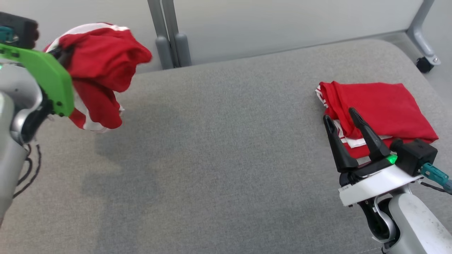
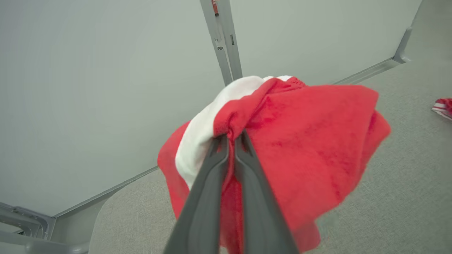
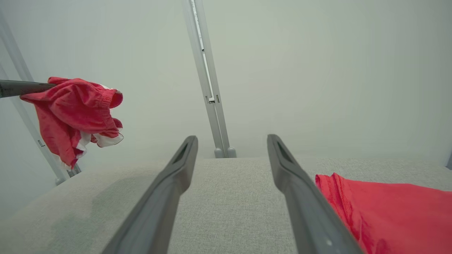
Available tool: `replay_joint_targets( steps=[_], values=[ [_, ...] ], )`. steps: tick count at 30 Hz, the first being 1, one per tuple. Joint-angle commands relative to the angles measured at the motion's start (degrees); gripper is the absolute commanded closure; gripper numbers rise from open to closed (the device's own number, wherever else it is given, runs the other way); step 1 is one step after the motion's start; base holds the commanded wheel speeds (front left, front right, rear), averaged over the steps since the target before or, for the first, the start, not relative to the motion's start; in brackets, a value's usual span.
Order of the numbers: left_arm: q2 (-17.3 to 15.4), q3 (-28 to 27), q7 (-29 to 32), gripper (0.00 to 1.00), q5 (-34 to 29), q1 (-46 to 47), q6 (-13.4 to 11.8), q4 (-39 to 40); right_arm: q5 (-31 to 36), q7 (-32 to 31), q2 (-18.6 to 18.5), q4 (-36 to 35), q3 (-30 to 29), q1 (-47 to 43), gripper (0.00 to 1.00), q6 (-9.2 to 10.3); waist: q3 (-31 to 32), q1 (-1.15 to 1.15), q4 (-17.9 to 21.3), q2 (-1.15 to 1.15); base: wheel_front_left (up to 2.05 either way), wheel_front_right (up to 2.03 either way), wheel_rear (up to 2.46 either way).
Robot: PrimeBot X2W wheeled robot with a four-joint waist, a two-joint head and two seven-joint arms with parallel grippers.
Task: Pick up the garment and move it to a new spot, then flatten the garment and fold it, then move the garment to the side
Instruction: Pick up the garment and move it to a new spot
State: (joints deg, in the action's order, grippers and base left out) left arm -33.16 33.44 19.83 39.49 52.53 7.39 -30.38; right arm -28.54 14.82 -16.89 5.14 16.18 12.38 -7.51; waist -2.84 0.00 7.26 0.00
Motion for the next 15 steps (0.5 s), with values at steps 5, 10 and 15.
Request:
replay_joint_targets(
  steps=[5, 10, 15],
  values=[
    [2.3, 3.0, -1.4, 1.0, 1.9, -5.7, -0.3, 9.0, 0.6, 0.2, 0.7, -1.1, -2.2, -3.1, 0.0, 0.04, 3.3, 0.0, 0.3, 0.0, 0.0, 0.0, 0.0],
    [6.7, 7.1, -4.9, 1.0, -0.9, -13.0, -3.8, 14.5, 0.9, -0.4, 0.9, -1.7, -3.1, -4.3, 0.0, 0.04, 3.3, 0.0, 1.1, 0.0, 0.0, 0.0, 0.0],
    [12.3, 10.9, -10.1, 1.0, -2.9, -19.3, -6.4, 11.2, 0.9, -0.6, 1.1, -1.9, -2.4, -4.3, 0.0, 0.04, 2.8, 0.0, 2.3, 0.0, 0.0, 0.0, 0.0]
  ],
)
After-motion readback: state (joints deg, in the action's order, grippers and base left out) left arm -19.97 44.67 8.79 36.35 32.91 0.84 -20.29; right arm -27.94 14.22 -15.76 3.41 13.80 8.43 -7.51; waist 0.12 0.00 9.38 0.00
